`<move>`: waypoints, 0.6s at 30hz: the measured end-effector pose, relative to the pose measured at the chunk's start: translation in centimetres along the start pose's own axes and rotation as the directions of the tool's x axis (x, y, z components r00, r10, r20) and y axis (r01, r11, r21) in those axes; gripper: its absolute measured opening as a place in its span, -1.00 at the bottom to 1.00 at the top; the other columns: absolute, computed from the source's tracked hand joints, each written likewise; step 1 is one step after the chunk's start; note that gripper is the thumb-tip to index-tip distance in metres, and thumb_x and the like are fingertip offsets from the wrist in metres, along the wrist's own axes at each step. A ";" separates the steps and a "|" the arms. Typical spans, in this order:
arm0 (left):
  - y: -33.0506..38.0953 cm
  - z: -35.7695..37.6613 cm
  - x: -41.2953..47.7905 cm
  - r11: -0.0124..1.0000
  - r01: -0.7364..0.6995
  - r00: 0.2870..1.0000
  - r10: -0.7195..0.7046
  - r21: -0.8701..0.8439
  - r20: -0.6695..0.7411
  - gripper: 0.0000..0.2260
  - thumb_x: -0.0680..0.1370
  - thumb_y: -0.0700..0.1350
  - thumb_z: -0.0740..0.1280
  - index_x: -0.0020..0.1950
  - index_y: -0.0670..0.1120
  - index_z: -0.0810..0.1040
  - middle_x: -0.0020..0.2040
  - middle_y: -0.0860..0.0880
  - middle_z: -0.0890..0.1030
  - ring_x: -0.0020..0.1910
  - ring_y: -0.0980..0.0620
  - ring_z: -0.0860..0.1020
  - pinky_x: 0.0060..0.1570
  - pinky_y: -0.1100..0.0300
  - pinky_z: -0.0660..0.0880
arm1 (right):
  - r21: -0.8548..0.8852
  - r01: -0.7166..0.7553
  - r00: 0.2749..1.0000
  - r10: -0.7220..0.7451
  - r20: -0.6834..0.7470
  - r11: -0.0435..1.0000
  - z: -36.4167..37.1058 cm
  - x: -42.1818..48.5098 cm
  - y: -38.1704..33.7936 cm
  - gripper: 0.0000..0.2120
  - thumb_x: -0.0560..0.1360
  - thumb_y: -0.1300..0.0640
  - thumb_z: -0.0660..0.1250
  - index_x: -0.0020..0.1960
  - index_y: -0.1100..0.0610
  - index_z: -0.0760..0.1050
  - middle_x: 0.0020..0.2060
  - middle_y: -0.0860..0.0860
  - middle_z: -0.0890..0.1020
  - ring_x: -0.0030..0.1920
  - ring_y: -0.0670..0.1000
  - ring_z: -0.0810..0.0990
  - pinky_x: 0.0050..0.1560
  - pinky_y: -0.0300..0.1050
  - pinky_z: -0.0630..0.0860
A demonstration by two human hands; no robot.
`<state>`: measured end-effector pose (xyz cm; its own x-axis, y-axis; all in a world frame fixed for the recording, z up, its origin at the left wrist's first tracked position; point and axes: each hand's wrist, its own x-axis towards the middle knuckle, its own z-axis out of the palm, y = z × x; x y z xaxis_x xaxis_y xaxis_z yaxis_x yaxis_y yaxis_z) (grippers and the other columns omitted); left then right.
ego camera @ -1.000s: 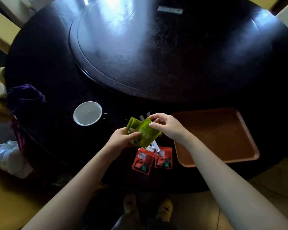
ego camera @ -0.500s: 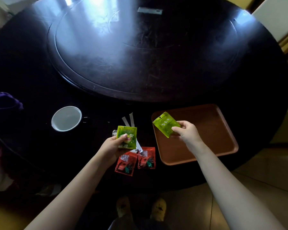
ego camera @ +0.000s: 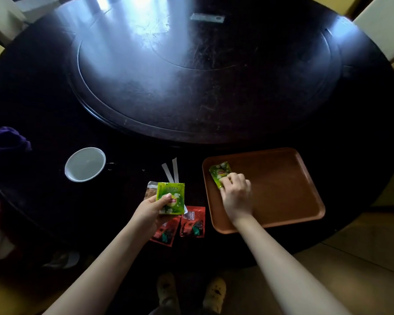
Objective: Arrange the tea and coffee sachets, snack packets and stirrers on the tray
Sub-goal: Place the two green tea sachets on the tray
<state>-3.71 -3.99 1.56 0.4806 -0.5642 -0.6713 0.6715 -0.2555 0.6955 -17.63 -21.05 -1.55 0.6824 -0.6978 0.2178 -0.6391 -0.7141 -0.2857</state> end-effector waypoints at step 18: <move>-0.8 7.2 0.9 0.997 -0.061 0.992 0.066 -0.040 0.109 -0.89 0.49 -0.22 0.31 -0.06 -0.17 0.62 -0.22 -0.09 0.69 -0.23 0.00 0.65 -0.22 0.17 0.61 | 0.748 -0.507 0.840 0.053 0.539 0.427 -4.5 -1.5 -0.8 -0.95 0.48 0.13 0.34 -0.06 0.05 0.53 -0.22 0.01 0.63 -0.31 -0.11 0.61 -0.26 -0.29 0.56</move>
<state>-7.87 -9.94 2.24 0.4595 -0.6616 -0.5925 0.6628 -0.1887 0.7247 -19.77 -19.68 2.52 0.7307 -0.5945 -0.3356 -0.3537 0.0908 -0.9309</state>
